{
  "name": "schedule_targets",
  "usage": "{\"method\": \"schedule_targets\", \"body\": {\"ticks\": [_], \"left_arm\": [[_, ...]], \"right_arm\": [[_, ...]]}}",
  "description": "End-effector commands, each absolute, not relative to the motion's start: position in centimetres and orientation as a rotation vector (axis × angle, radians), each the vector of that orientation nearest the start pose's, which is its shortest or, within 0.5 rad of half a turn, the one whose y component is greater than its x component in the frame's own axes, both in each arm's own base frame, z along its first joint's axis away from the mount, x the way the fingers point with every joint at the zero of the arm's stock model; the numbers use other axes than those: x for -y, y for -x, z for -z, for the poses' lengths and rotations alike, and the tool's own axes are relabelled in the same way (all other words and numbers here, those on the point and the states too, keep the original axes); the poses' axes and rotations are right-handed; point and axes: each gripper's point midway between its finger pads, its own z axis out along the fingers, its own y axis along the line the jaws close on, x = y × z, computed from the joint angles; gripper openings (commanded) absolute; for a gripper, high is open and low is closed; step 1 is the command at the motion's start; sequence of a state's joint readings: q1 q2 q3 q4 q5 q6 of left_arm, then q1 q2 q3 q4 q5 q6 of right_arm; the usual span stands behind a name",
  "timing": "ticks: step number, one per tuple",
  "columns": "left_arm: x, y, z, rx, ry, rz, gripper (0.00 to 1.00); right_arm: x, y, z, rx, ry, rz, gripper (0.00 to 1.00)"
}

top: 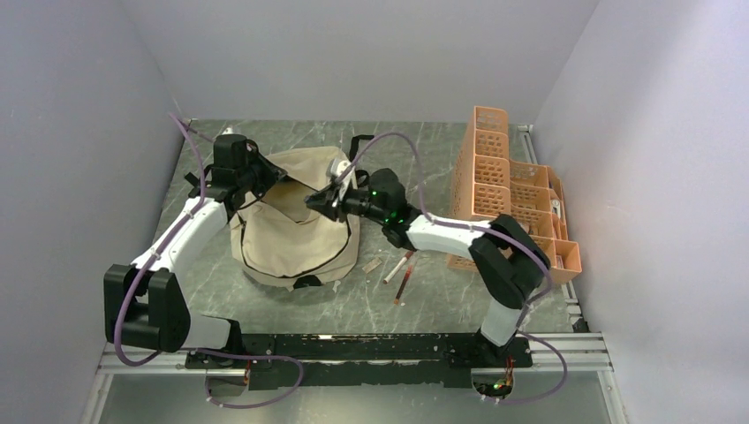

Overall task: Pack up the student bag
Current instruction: Place the stationery in the student bag.

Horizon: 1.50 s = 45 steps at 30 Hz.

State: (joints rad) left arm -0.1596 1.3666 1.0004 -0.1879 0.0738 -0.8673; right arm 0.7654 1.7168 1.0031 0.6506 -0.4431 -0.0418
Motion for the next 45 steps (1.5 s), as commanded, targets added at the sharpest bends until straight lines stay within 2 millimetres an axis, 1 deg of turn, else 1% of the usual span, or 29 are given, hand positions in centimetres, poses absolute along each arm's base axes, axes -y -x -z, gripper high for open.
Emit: {"method": "schedule_targets", "body": {"ticks": [1,2,6,10,14,18,21,26,29,31,33,35,39,43,45], "left_arm": [[11.0,-39.8,-21.0,-2.03,0.667,0.707,0.05],[11.0,-39.8,-21.1,-2.031,0.665,0.706,0.05],[11.0,-39.6,-21.1,-2.035,0.66,0.708,0.05],[11.1,-39.5,-21.0,-2.037,0.657,0.718,0.05],[11.4,-39.5,-21.1,-2.039,0.65,0.732,0.05],[11.4,-39.5,-21.1,-2.039,0.647,0.73,0.05],[11.3,-39.4,-21.1,-2.039,0.641,0.729,0.05],[11.2,-39.3,-21.1,-2.04,0.64,0.723,0.05],[11.2,-39.3,-21.1,-2.04,0.641,0.719,0.05],[11.2,-39.4,-21.1,-2.038,0.643,0.717,0.05],[11.1,-39.3,-21.2,-2.037,0.643,0.718,0.05],[11.1,-39.4,-21.1,-2.038,0.642,0.716,0.05],[11.1,-39.3,-21.2,-2.037,0.64,0.715,0.05],[11.0,-39.3,-21.3,-2.033,0.641,0.711,0.05],[11.0,-39.3,-21.2,-2.034,0.643,0.711,0.05]], "right_arm": [[-44.5,-30.4,-22.7,-1.01,1.178,-0.862,0.0],[-45.1,-30.4,-22.2,-0.994,1.198,-0.86,0.0],[-46.9,-31.0,-21.4,-0.937,1.26,-0.798,0.0],[-48.3,-32.7,-20.2,-0.931,1.312,-0.703,0.01],[-49.3,-33.8,-18.7,-0.912,1.401,-0.605,0.01],[-49.8,-34.7,-17.3,-0.91,1.455,-0.542,0.02],[-50.0,-35.2,-15.7,-0.921,1.515,-0.476,0.06],[-49.8,-36.8,-14.0,-0.947,1.569,-0.327,0.1],[-49.7,-37.6,-13.2,-0.957,1.583,-0.254,0.15],[-49.6,-37.9,-12.9,-0.963,1.585,-0.224,0.19],[-49.5,-38.1,-12.8,-0.974,1.583,-0.216,0.26],[-49.6,-38.3,-13.1,-0.995,1.565,-0.227,0.32],[-49.8,-38.0,-13.8,-1.011,1.534,-0.267,0.4],[-49.7,-37.5,-14.3,-1.019,1.515,-0.304,0.41],[-49.5,-37.1,-15.0,-1.022,1.498,-0.324,0.41]]}}
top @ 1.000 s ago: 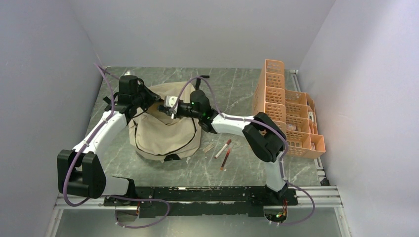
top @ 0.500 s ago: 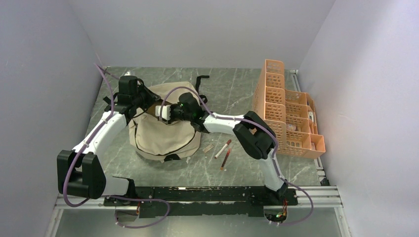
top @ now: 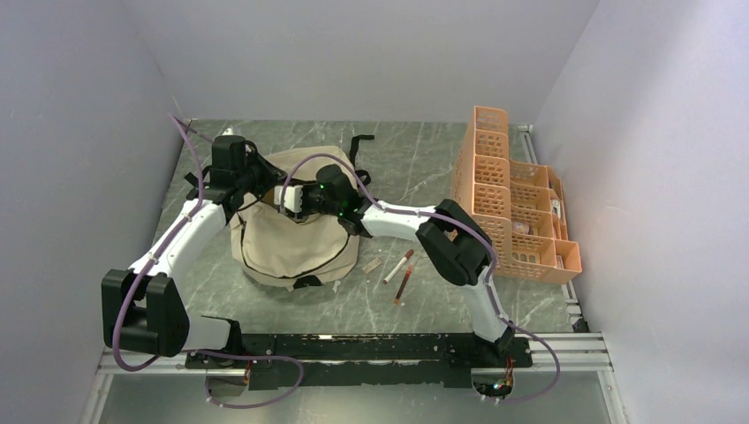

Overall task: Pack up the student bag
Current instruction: Place the stationery in the student bag, then pick up the stationery from the center of the board.

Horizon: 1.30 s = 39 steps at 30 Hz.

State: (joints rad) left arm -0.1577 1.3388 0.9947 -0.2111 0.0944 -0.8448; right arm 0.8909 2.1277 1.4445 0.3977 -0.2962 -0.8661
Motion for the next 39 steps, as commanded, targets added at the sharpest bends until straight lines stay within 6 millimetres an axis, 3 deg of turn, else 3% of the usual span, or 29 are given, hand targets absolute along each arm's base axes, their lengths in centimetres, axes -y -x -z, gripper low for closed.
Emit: {"method": "schedule_targets", "body": {"ticks": [1,7,13,19,23,30,34,39], "left_arm": [[11.0,-39.3,-21.2,-2.034,0.641,0.71,0.05],[11.0,-39.4,-20.9,-2.039,0.641,0.711,0.05],[11.1,-39.5,-20.6,-2.043,0.642,0.715,0.05],[11.2,-39.7,-20.4,-2.047,0.642,0.721,0.05],[11.6,-39.9,-20.3,-2.061,0.637,0.744,0.05],[11.8,-39.9,-20.5,-2.07,0.631,0.752,0.05],[11.8,-40.0,-20.5,-2.079,0.627,0.746,0.05],[12.0,-39.9,-20.3,-2.096,0.62,0.755,0.05]], "right_arm": [[-49.4,-36.8,-15.4,-1.023,1.488,-0.338,0.41],[-47.4,-33.2,-18.2,-1.032,1.394,-0.467,0.39],[-44.0,-29.2,-23.4,-1.039,1.143,-0.653,0.39],[-39.3,-27.9,-24.8,-1.241,0.834,-0.758,0.4],[-35.2,-29.2,-23.1,-1.497,0.507,-0.744,0.4],[-30.6,-29.2,-18.2,-1.94,0.196,-0.589,0.42],[-27.4,-27.6,-14.7,-2.158,-0.002,-0.467,0.42],[-25.9,-25.4,-11.8,-2.331,-0.221,-0.426,0.43]]}}
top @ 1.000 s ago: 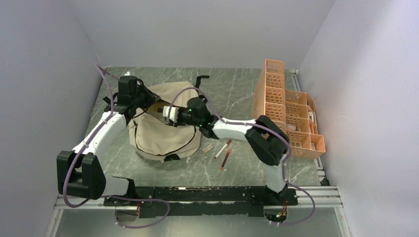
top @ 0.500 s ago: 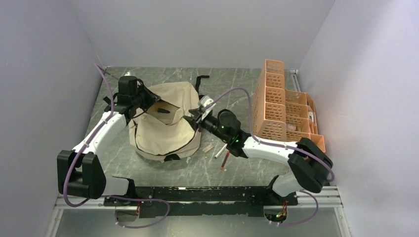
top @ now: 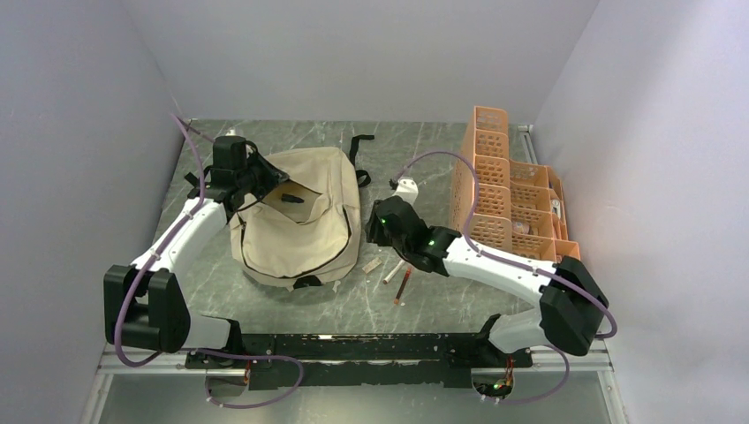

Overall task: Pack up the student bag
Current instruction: Pick up the stationery from the center of the board.

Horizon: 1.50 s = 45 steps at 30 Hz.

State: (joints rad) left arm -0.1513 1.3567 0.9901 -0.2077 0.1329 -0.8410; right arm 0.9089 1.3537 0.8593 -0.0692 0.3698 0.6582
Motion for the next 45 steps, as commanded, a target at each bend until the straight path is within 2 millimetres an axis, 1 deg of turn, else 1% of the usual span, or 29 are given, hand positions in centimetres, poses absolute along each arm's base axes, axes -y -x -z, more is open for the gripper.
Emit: {"method": "schedule_targets", "body": {"ticks": [1,5,9,11,16,22,27,33,37,45], "left_arm": [[12.0,-39.9,-20.3,-2.098,0.619,0.755,0.05],[12.0,-40.0,-20.4,-2.104,0.616,0.752,0.05],[12.0,-39.9,-20.5,-2.106,0.611,0.751,0.05],[12.0,-39.9,-20.5,-2.106,0.609,0.751,0.05],[12.1,-39.9,-20.4,-2.11,0.606,0.755,0.05],[12.1,-40.1,-20.5,-2.11,0.6,0.752,0.05],[12.1,-40.1,-20.4,-2.111,0.602,0.755,0.05],[12.1,-40.1,-20.3,-2.112,0.601,0.749,0.05],[12.0,-40.1,-20.3,-2.112,0.601,0.742,0.05],[12.0,-40.1,-20.3,-2.111,0.602,0.745,0.05]], "right_arm": [[-25.8,-25.1,-11.4,-2.362,-0.248,-0.407,0.43],[-25.5,-24.5,-9.5,-2.462,-0.291,-0.308,0.45],[-26.6,-24.3,-7.3,-2.546,-0.256,-0.263,0.44],[-26.9,-24.2,-6.3,-2.582,-0.244,-0.224,0.44],[-27.5,-24.1,-4.5,-2.636,-0.202,-0.154,0.45],[-27.9,-23.9,-3.5,-2.672,-0.173,-0.118,0.47],[-27.3,-23.6,-2.5,-2.708,-0.173,-0.041,0.49],[-27.9,-23.9,-1.8,-2.712,-0.156,-0.042,0.49],[-27.8,-23.8,-1.2,-2.722,-0.152,-0.021,0.49],[-27.3,-23.6,-1.2,-2.719,-0.162,-0.015,0.46]]}}
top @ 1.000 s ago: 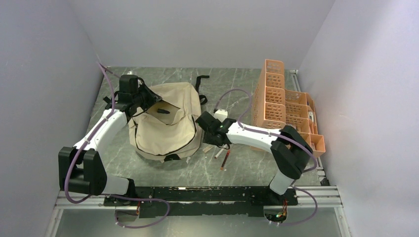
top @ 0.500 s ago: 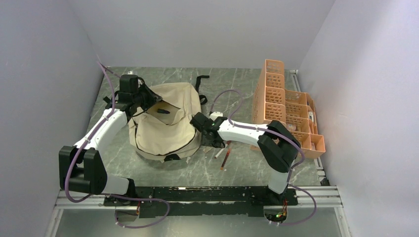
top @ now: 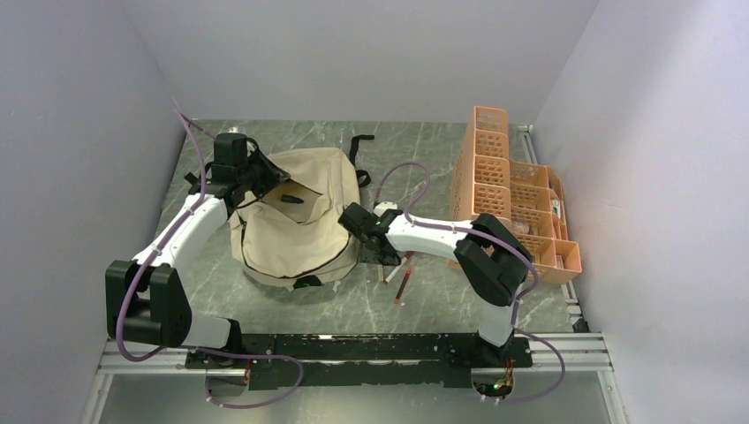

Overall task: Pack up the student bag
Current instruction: Pick up the stationery from the center of the board, then place the stationery in the student bag.

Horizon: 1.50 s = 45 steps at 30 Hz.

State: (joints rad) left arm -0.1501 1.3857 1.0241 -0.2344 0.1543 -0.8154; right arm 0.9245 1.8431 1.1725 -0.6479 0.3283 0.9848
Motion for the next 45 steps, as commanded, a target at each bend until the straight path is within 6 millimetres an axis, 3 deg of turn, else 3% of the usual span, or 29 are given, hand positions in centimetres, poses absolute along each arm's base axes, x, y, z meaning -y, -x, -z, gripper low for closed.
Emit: {"method": "schedule_targets", "body": {"ticks": [1,8,18,25,29,33,35,38,42,45], "left_arm": [[12.0,-40.1,-20.2,-2.111,0.602,0.743,0.05],[11.9,-39.9,-20.2,-2.108,0.605,0.746,0.05],[12.0,-39.9,-20.1,-2.109,0.607,0.751,0.05],[11.8,-39.9,-20.1,-2.107,0.607,0.737,0.05],[11.9,-39.9,-20.3,-2.104,0.604,0.747,0.05],[11.7,-39.9,-20.7,-2.092,0.608,0.74,0.05],[11.7,-39.8,-20.7,-2.092,0.608,0.741,0.05],[11.7,-39.8,-20.9,-2.086,0.61,0.74,0.05],[11.5,-39.6,-21.1,-2.083,0.611,0.729,0.05],[11.3,-39.5,-21.3,-2.076,0.615,0.723,0.05]], "right_arm": [[-27.2,-23.5,-1.3,-2.718,-0.161,-0.014,0.46],[-26.5,-23.3,-2.2,-2.706,-0.162,-0.012,0.38],[-26.5,-23.5,-3.1,-2.681,-0.141,-0.036,0.01],[-27.1,-26.1,-7.4,-2.496,-0.071,-0.14,0.0],[-27.4,-29.1,-12.6,-2.282,-0.036,-0.182,0.0],[-30.5,-31.2,-19.2,-2.008,0.121,-0.402,0.0],[-32.1,-31.7,-22.8,-1.846,0.179,-0.516,0.0],[-34.7,-31.6,-26.5,-1.624,0.331,-0.632,0.0],[-39.4,-30.0,-28.4,-1.382,0.666,-0.724,0.0],[-42.3,-27.9,-28.0,-1.196,0.921,-0.779,0.0]]}}
